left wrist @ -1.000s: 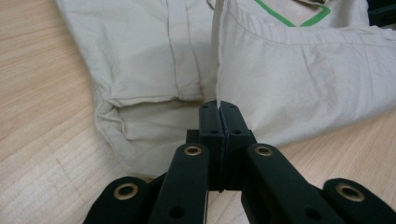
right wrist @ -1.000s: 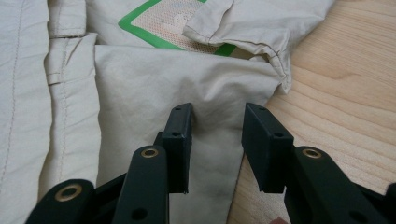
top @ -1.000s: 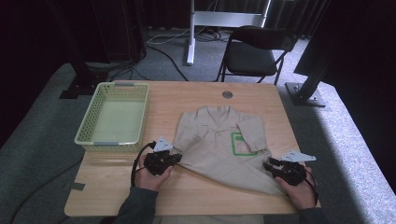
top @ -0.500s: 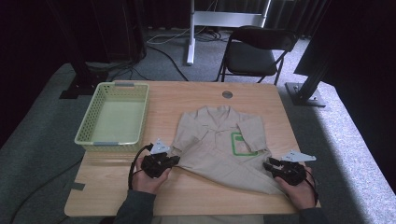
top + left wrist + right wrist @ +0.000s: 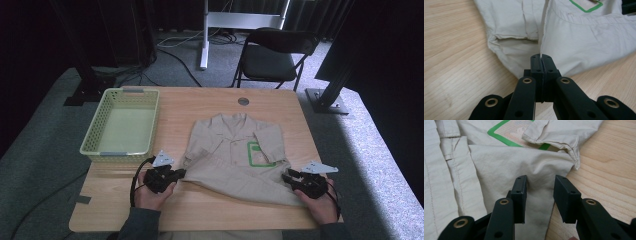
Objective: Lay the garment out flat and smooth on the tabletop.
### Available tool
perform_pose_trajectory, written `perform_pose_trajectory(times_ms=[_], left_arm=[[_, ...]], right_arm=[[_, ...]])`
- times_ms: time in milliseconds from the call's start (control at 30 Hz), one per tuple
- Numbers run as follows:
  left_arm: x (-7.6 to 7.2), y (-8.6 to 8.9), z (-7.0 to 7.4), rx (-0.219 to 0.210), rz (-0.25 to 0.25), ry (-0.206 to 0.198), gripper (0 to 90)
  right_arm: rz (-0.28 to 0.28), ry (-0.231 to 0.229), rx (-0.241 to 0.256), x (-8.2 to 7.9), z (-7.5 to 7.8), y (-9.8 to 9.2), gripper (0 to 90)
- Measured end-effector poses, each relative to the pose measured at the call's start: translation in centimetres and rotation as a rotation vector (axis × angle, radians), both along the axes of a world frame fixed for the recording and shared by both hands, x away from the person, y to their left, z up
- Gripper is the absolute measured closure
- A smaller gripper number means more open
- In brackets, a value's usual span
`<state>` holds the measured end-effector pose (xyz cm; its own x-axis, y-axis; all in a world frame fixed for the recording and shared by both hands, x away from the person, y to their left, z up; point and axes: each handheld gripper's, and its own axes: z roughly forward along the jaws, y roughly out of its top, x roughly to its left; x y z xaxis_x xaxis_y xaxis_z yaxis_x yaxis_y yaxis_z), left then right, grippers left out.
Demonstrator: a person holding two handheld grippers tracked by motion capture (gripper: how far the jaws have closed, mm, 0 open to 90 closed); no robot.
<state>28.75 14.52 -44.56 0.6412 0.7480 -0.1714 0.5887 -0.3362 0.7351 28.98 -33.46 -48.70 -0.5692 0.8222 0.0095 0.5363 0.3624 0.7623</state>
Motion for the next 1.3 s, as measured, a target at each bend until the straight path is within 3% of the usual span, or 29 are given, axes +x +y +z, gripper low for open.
perform_pose_trajectory(times_ms=[167, 200, 333, 467, 667, 1000, 1300], left_arm=[[-0.2, 0.3, -0.3, 0.006, 0.001, 0.017, 89.7], [-0.2, 0.3, -0.6, 0.013, -0.003, 0.044, 89.7], [0.1, 0.3, -0.9, 0.009, -0.004, 0.053, 80.9], [1.0, -0.2, -0.7, 0.016, -0.001, 0.06, 71.8], [3.3, -1.6, -0.3, 0.047, -0.004, 0.075, 66.3], [6.5, -2.9, 1.0, 0.065, 0.003, 0.077, 62.9], [8.1, -3.9, 0.7, 0.082, -0.002, 0.092, 59.4]], right_arm=[[0.0, 0.0, 0.0, 0.0, 0.0, 0.0, 62.5], [0.0, 0.0, 0.0, 0.0, 0.0, 0.0, 62.4], [0.0, 0.0, 0.0, 0.0, 0.0, 0.0, 62.4], [0.0, 0.0, 0.0, 0.0, 0.0, 0.0, 62.5], [-0.001, 0.0, 0.0, 0.0, 0.0, 0.0, 62.5], [-0.001, 0.001, 0.002, 0.0, 0.0, 0.0, 62.4], [0.0, 0.003, 0.003, 0.0, 0.0, 0.0, 62.4]])
